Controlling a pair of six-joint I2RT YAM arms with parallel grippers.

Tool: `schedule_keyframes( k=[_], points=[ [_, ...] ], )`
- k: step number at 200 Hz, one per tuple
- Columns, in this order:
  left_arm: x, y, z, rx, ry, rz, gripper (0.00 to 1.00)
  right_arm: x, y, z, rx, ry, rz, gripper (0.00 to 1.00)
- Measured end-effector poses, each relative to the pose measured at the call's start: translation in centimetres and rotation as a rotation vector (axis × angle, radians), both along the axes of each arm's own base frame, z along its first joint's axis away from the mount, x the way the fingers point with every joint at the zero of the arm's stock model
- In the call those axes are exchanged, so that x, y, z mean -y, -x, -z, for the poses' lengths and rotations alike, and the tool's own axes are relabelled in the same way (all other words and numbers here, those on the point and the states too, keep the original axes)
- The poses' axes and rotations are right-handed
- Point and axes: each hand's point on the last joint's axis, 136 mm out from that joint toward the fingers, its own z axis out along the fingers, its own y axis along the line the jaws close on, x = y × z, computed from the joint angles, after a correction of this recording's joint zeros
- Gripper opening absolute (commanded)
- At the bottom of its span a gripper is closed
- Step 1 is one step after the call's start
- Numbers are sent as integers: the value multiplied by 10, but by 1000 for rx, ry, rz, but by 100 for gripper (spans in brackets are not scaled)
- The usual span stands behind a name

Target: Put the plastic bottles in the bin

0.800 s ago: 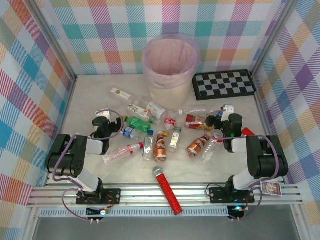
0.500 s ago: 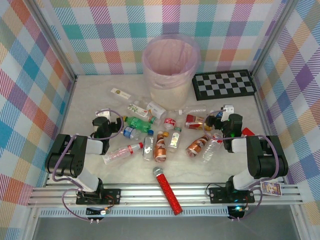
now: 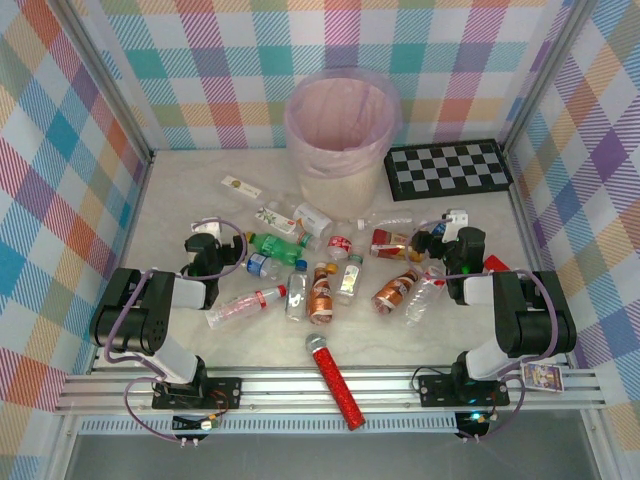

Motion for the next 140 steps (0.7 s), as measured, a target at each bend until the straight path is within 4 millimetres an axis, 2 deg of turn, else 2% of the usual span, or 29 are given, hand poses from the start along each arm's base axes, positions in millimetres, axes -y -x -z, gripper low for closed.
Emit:
schedule_keyframes(
  k=[56,72,93,122,140],
  points=[
    [2,1,1,-15,10,17,100,2,0,0,-14,-1,15,99],
    [2,5,-10,-15,14,23,100,7,0,-7,-40,0,44,99],
    [1,9,-50,46,23,17,100,14,2,-42,-35,-19,95,99],
    [0,9,-138,160,89,-11,100,23,9,-100,-77,-94,184,99],
    [6,14,-183,196,155,1,100,24,23,-120,-166,-147,225,99]
  ],
)
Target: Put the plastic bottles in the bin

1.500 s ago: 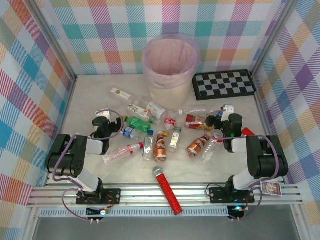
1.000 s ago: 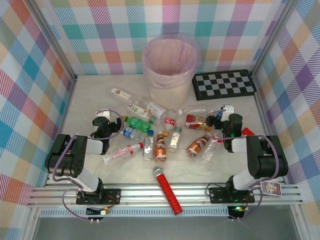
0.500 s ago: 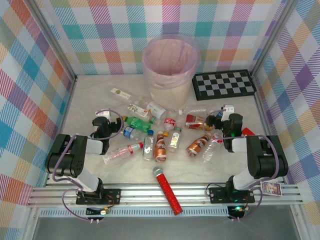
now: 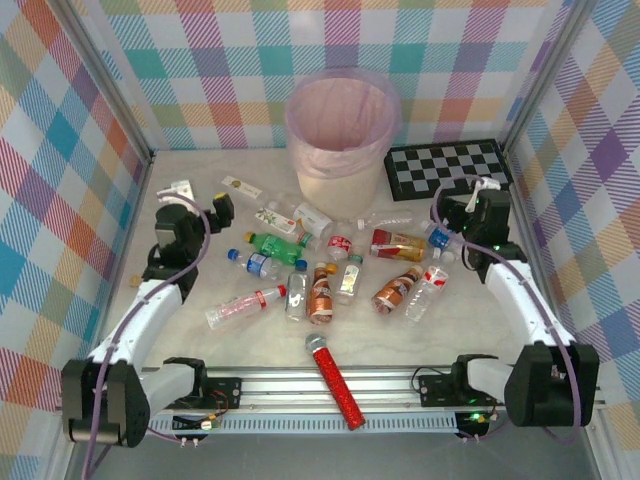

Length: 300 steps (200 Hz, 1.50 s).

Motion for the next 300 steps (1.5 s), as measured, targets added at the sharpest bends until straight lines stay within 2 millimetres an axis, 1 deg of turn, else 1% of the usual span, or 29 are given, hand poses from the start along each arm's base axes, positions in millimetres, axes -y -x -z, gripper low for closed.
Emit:
schedule_keyframes(
  k=[10,16,31,47,56,58,72,88,109,127,151,190,211,229,245,260,300],
  points=[
    [6,5,-14,1,34,23,100,-1,12,-1,-59,-31,15,99],
    [10,9,-21,-2,51,40,100,-2,23,2,-106,-50,22,99],
    [18,19,-24,-37,89,77,100,-5,54,19,-231,-95,34,99],
    [26,30,-15,-96,126,110,100,-12,91,37,-357,-151,42,99],
    [29,36,-10,-128,152,121,100,-16,108,45,-411,-184,41,99],
    [30,37,-8,-137,164,124,100,-18,115,49,-433,-198,38,99],
    [36,44,-3,-163,230,137,100,-29,137,61,-513,-252,26,100],
    [44,49,1,-196,317,159,100,-40,155,78,-601,-306,15,98],
    [57,51,11,-246,437,191,100,-48,169,100,-700,-358,21,96],
    [66,52,24,-305,506,211,100,-53,171,113,-754,-385,25,94],
    [75,51,36,-366,570,227,100,-57,164,129,-790,-415,30,91],
    [89,52,43,-419,637,271,100,-61,149,148,-795,-442,41,86],
    [94,51,46,-435,650,283,100,-61,142,157,-795,-442,44,77],
    [95,51,47,-439,654,288,100,-61,138,160,-791,-447,50,70],
    [95,49,49,-445,655,286,100,-61,136,162,-788,-446,51,66],
    [96,48,53,-459,656,281,100,-61,134,161,-782,-448,51,58],
    [96,45,64,-492,657,269,100,-58,135,158,-770,-427,50,54]
  ],
)
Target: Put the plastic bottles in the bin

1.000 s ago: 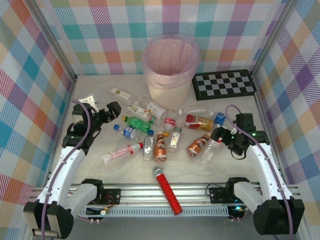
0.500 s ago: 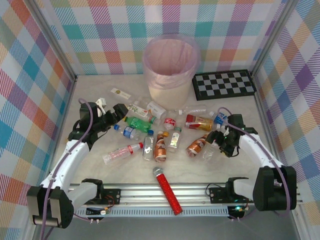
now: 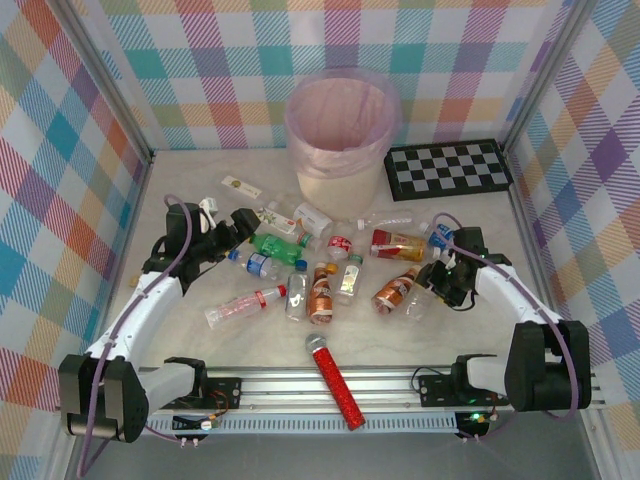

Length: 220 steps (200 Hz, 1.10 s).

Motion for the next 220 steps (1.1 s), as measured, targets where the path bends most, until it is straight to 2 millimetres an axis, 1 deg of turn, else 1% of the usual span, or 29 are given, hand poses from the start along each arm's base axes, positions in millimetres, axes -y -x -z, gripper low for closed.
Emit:
schedule_keyframes(
  k=[15,29,42,60,89,103,125,135,147,148,150,169,184,204,220],
  points=[
    [0,-1,3,-9,-2,1,100,2,2,-3,-2,15,-1,52],
    [0,-2,6,-14,-10,4,100,5,5,-9,2,28,-3,52],
    [0,-4,8,-22,-23,9,100,6,5,-22,25,35,-3,51],
    [0,-10,5,-26,-46,21,100,6,-1,-49,89,39,-18,50],
    [0,-17,-4,-17,-82,45,100,-3,-19,-108,262,4,-61,50],
    [1,-17,-5,-19,-98,58,100,-9,-30,-143,355,-23,-93,49],
    [0,-9,4,-54,-129,74,100,-18,-52,-196,488,-54,-140,47],
    [-1,-5,10,-78,-152,75,100,-21,-62,-217,540,-63,-154,46],
    [-1,1,18,-107,-188,84,100,-25,-76,-245,610,-76,-168,46],
    [-1,2,18,-110,-191,84,100,-25,-79,-250,622,-78,-170,46],
    [0,3,19,-114,-197,86,100,-25,-80,-252,626,-79,-171,46],
    [3,18,32,-167,-268,115,100,-32,-105,-293,728,-101,-194,45],
    [2,31,38,-202,-314,129,100,-39,-124,-321,799,-112,-215,44],
    [-3,48,34,-218,-355,127,100,-47,-152,-354,883,-122,-239,44],
    [-9,64,26,-217,-383,115,100,-58,-173,-373,937,-137,-265,42]
  ],
)
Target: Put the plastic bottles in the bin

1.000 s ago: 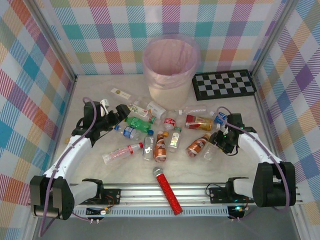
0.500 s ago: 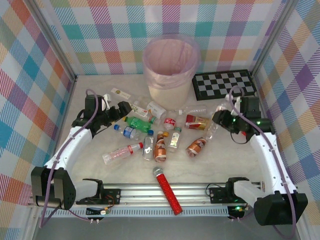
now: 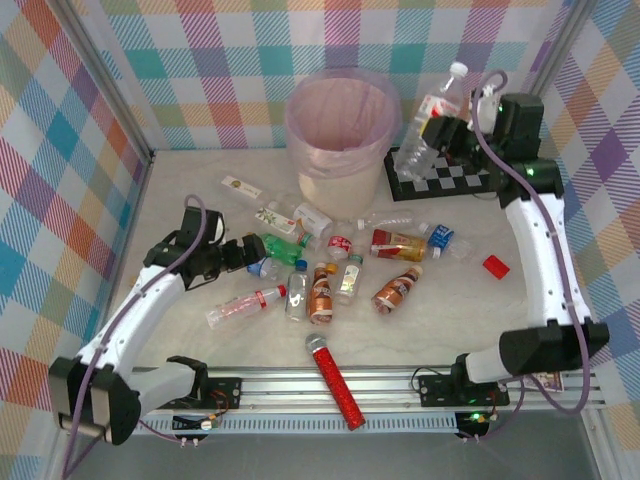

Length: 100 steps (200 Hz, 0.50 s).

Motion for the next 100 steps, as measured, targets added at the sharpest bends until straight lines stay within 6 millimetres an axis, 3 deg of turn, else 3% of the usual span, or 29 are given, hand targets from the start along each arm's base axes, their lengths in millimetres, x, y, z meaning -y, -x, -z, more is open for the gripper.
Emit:
schedule_keyframes(
  k=[18,45,76,100],
  points=[
    [-2,18,-10,5,-29,5,100,-13,-27,-17,68,-37,-32,41],
    [-4,48,-15,-21,-73,23,100,-41,-73,-25,117,-94,-101,41],
    [-9,75,-10,-76,-110,17,100,-97,-118,-25,161,-90,-200,41],
    [-12,88,-5,-105,-119,-3,100,-139,-132,-10,166,-62,-264,41]
  ],
)
